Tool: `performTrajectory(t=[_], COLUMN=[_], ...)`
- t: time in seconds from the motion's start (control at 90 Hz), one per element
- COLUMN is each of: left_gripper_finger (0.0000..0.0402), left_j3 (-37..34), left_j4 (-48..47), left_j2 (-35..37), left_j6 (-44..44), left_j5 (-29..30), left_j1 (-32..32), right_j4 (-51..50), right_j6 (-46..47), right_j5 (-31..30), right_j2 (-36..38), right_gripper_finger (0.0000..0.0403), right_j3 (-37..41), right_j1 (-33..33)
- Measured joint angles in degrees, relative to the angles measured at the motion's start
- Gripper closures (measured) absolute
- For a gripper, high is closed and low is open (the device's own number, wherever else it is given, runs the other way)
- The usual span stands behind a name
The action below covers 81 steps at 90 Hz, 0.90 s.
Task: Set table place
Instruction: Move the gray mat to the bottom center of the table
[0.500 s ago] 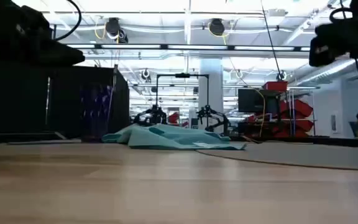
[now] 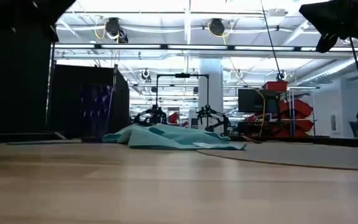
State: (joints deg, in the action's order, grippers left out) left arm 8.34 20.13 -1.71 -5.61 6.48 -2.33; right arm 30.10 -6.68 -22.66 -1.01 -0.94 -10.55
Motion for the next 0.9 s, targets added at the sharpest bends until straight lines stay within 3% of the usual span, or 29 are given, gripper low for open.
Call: performTrajectory(t=[0.156, 0.311, 0.478, 0.6, 0.9], left_gripper_finger=[0.0338, 0.0338, 0.0338, 0.0338, 0.0338], left_j3=[7.15, 17.50, 27.90, 33.29, 44.44], left_j4=[-0.06, -5.51, -10.23, -9.98, -12.22], left_j2=[-6.82, -17.80, -28.11, -32.80, -39.20], left_j6=[3.04, 4.70, 8.10, 13.29, 19.67], left_j5=[0.44, 3.39, 10.48, 12.14, 11.85], left_j1=[0.00, 0.00, 0.00, 0.00, -0.06], right_j4=[-0.71, -6.25, -6.74, -7.32, -28.73], right_j6=[0.22, -0.42, -10.45, -12.77, -9.74], right_j5=[-0.04, -0.04, -0.12, -0.10, 2.20], right_j2=[-3.81, -12.63, -23.12, -29.74, -44.98], right_gripper_finger=[0.0392, 0.0392, 0.0392, 0.0392, 0.0392], right_j3=[-4.73, -14.63, -25.84, -33.49, -53.49], right_j1=[1.28, 2.63, 4.41, 5.28, 8.64])
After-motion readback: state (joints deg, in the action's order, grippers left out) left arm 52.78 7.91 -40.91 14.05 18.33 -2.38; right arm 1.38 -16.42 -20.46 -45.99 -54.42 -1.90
